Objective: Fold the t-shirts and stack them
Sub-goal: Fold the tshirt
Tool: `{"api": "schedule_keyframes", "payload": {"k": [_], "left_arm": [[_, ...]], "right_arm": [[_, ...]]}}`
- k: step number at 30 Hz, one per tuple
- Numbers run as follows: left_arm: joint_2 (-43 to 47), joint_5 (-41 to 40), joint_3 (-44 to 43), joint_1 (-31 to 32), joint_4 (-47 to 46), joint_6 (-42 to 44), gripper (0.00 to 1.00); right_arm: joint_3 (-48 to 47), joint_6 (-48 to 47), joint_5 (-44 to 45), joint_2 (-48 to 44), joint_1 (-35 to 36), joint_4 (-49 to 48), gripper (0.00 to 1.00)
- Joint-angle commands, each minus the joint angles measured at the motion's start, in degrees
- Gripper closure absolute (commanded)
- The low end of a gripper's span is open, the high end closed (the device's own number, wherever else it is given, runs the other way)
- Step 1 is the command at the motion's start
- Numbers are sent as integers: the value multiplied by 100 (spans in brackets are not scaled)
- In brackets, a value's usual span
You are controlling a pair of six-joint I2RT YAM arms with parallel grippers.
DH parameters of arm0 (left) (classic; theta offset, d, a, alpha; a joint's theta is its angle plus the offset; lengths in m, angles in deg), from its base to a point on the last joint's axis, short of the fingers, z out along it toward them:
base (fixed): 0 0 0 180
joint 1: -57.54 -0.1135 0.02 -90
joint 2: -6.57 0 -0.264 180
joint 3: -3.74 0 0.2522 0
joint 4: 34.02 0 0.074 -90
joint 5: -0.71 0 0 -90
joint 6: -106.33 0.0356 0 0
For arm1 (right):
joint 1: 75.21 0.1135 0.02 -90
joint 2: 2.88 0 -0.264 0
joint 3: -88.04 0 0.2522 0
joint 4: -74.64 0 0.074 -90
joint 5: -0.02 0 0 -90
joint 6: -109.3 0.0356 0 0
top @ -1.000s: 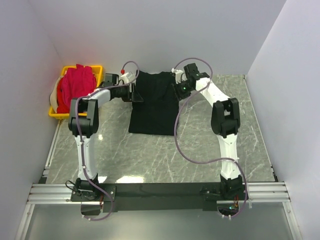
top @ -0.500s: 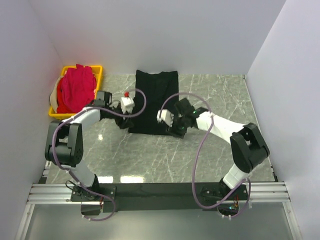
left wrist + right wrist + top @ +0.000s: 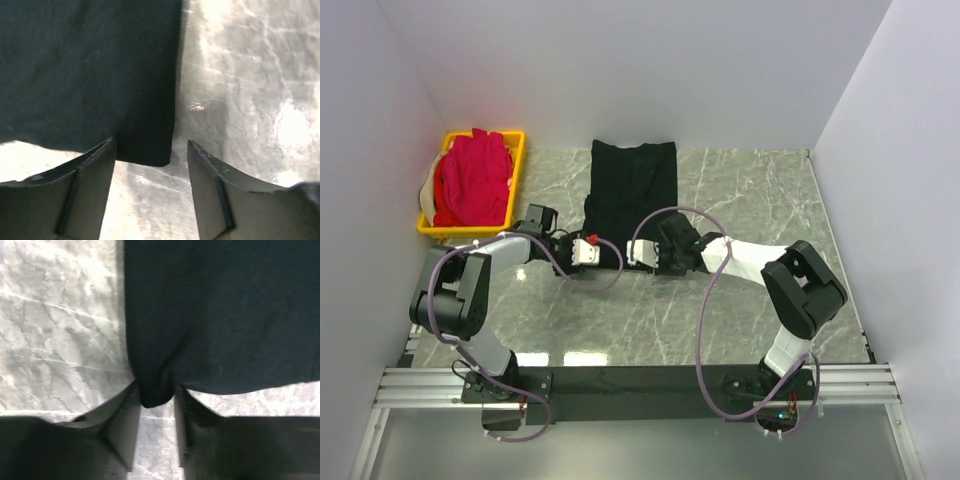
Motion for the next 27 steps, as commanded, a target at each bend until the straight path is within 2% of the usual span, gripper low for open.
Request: {"api": "schedule_keyframes", "payload": {"k": [1, 4, 6, 8, 11, 21, 27], "left_arm": [[127, -225, 245, 113, -81, 1099, 38], [101, -286, 263, 166, -11, 1205, 54], [171, -269, 272, 183, 129, 1231, 68], [310, -207, 272, 192, 331, 1249, 88], [539, -6, 307, 227, 788, 1136, 99], [2516, 662, 694, 500, 2844, 775, 99], [4027, 1145, 852, 561, 4109, 512, 99]], "right_arm": [[112, -295, 207, 116, 67, -209, 67], [226, -366, 260, 99, 76, -192, 85], [262, -340, 251, 20, 76, -148, 96], [262, -287, 146, -164, 84, 36, 99], [209, -208, -56, -498, 93, 414, 100], [472, 276, -952, -2246, 234, 2285, 100], [920, 135, -1426, -3915, 418, 3543, 100]]}}
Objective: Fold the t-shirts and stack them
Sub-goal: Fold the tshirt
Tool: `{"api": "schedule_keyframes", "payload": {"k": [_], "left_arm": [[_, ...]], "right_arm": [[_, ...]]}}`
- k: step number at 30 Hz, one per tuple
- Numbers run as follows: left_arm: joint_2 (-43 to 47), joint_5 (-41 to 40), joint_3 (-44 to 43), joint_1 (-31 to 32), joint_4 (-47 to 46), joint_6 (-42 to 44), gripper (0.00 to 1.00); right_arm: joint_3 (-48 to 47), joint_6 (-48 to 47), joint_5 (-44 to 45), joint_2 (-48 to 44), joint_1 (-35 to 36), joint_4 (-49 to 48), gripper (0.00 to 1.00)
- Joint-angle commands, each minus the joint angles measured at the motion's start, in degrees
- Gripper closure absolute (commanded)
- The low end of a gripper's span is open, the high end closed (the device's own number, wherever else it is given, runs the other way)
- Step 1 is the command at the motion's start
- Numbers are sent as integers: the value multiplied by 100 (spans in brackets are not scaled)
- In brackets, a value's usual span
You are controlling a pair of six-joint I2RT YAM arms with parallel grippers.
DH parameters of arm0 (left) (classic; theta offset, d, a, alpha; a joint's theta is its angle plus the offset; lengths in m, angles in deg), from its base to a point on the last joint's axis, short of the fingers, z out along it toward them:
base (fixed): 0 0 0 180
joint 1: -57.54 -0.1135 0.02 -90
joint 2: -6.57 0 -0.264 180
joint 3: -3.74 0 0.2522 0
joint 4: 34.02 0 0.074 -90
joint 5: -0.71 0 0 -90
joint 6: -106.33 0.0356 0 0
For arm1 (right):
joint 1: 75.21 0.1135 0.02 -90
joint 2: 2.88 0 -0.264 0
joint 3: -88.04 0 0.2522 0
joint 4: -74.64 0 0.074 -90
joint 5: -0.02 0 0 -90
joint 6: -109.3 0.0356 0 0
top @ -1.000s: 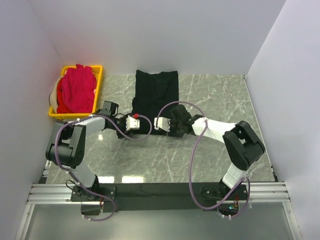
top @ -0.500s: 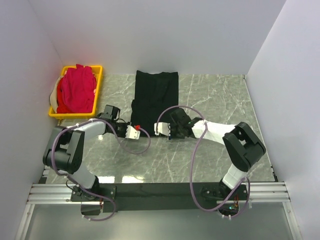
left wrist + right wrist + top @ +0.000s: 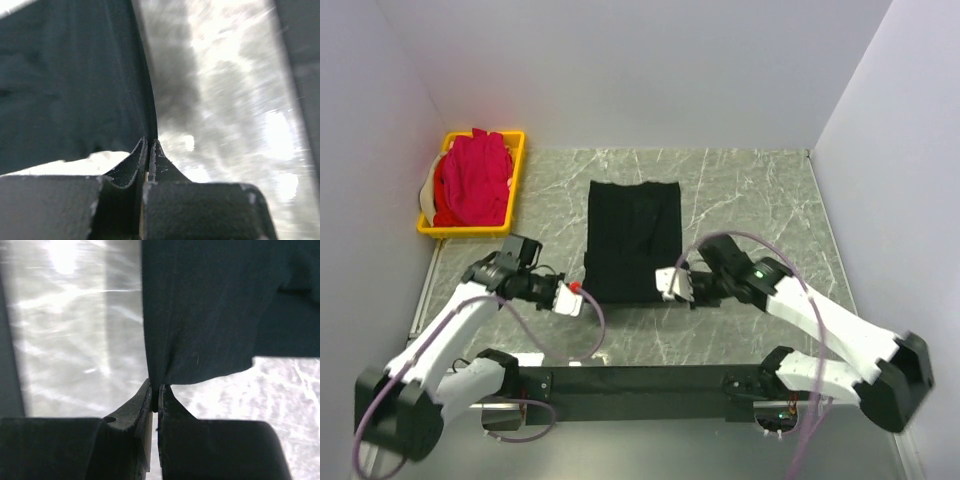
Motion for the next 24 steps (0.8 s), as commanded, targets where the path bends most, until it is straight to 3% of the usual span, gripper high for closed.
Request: {"api": "schedule_keyframes", "payload": {"k": [1, 7, 13, 20, 24], "left_arm": [[746, 560, 90, 39, 1230, -254, 99], [1301, 736, -165, 224, 1872, -798, 99], [748, 702, -1008, 119, 1340, -1860, 100], [-1351, 912, -2824, -505, 907, -1907, 99], [-2660, 965, -3925, -734, 424, -2415, 99]], "right_arm": [[235, 6, -372, -1007, 167, 1259, 100], [271, 67, -196, -1565, 378, 1393, 100], [-98, -168, -90, -1160, -85, 1103, 100], [-1309, -1030, -547, 104, -1316, 1130, 100], [-2302, -1356, -749, 1518, -1765, 1058, 100]]}}
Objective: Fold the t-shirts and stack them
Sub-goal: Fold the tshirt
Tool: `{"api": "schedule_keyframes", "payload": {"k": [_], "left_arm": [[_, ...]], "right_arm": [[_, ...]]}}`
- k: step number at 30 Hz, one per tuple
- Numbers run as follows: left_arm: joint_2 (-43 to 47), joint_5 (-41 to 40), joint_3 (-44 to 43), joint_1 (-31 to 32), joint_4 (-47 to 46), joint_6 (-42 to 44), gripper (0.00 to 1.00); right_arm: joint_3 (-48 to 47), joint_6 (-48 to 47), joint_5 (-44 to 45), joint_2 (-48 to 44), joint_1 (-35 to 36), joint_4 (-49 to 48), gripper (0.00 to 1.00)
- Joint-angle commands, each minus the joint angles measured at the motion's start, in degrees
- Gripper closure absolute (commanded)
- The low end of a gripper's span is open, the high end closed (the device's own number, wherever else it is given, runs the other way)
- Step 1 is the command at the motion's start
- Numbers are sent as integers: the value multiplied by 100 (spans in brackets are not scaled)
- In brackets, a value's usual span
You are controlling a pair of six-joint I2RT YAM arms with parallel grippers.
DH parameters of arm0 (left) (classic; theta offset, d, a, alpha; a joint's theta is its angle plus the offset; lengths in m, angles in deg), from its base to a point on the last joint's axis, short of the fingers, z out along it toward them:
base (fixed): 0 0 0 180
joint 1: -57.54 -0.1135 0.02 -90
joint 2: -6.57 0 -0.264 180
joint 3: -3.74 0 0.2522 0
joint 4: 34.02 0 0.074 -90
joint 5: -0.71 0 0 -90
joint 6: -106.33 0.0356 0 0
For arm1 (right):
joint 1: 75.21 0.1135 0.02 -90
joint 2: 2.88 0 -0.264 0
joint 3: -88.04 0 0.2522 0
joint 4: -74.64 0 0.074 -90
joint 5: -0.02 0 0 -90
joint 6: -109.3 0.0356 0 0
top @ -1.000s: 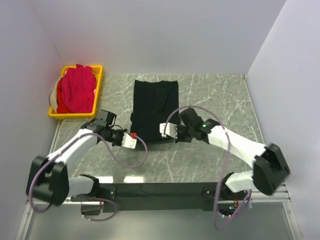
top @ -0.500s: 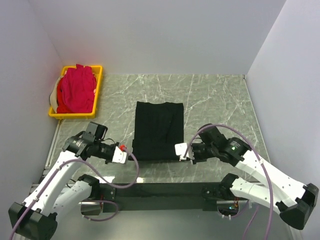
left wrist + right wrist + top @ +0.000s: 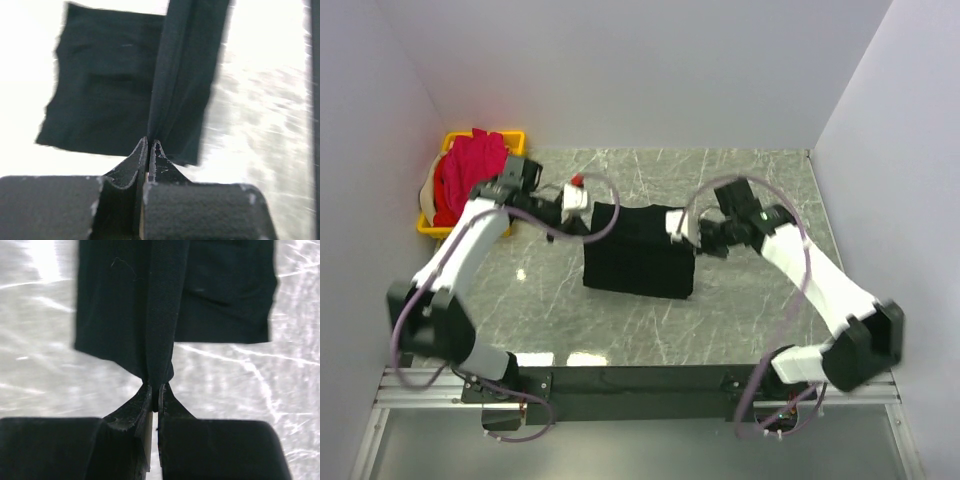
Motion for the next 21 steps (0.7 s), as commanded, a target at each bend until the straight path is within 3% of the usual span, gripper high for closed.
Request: {"api": "schedule_keyframes", "payload": {"k": [1, 8, 14, 17, 21], "left_arm": [[-1095, 56, -903, -251, -549, -488, 99], [-3700, -190, -3327, -427, -1042, -1525, 99], [-5371, -892, -4498, -410, -1842, -3037, 99], [-5776, -1323, -4842, -305, -1842, -3205, 99], [-5777, -1605, -4668, 11, -1623, -3188, 98]], "right_arm": [[-881, -538, -161, 1010, -382, 123, 100], [-3760, -312, -276, 4241, -840, 474, 100], [-6275, 391, 31, 6397, -884, 985, 97], [-6395, 533, 249, 6612, -884, 1038, 98], [-5403, 524, 681, 6261, -832, 354, 98]]}}
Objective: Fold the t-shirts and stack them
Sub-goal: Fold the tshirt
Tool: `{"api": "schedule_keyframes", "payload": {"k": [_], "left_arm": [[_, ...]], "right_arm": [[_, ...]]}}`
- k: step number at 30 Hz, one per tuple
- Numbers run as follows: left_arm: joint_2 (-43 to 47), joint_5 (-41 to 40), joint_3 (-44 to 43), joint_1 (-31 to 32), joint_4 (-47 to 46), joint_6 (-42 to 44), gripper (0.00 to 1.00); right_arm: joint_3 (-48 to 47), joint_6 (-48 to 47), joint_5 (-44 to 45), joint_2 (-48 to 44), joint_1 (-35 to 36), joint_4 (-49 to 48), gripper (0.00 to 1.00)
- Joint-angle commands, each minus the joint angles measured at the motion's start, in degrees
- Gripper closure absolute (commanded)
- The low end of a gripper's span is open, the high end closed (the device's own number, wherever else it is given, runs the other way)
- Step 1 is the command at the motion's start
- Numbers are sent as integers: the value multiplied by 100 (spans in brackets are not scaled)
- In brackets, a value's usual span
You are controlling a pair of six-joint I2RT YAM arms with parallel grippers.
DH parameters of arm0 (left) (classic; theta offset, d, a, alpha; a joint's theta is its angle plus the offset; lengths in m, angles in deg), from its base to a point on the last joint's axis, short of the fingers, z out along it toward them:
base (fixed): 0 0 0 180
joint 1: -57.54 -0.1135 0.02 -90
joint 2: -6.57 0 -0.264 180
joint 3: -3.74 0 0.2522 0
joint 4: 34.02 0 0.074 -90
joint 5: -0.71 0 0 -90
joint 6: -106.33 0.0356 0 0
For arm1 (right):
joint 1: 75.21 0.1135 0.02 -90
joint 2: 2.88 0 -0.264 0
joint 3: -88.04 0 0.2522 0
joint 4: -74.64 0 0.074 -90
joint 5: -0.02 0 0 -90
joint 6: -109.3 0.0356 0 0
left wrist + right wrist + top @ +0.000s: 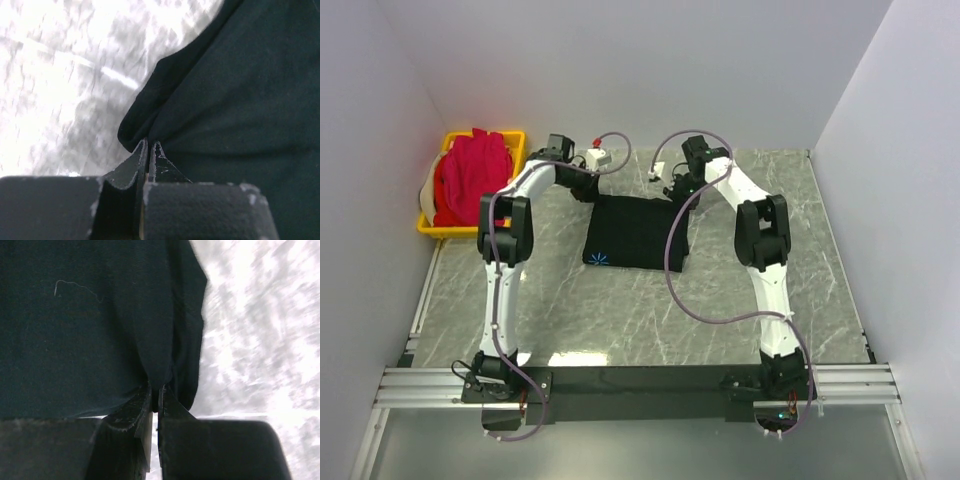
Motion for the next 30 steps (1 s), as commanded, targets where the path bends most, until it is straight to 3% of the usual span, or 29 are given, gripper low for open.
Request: {"api": "schedule_keyframes", "payload": {"k": [1, 7, 10, 14, 21, 28, 30], "left_arm": [[334, -401, 148, 353, 82, -265, 98], [1851, -50, 2433, 695, -145, -590, 98], [2661, 152, 3943, 740, -470, -1038, 99], [3366, 135, 4809, 731, -682, -1364, 99], [3833, 126, 5232, 740, -884, -1408, 98], [3526, 275, 4469, 591, -657, -1285, 99], [3465, 459, 4257, 547, -350, -1076, 99]], "right_arm": [[652, 96, 530, -450, 74, -181, 98], [1303, 60, 391, -827, 249, 74, 98], [2688, 113, 216, -1547, 398, -172, 98], [3852, 253, -57, -2522, 548, -322, 98], [4636, 631, -198, -3113, 461, -524, 94], [3523, 702, -742, -2912, 162, 230, 99], [3275, 641, -901, -2815, 66, 635, 96]]}}
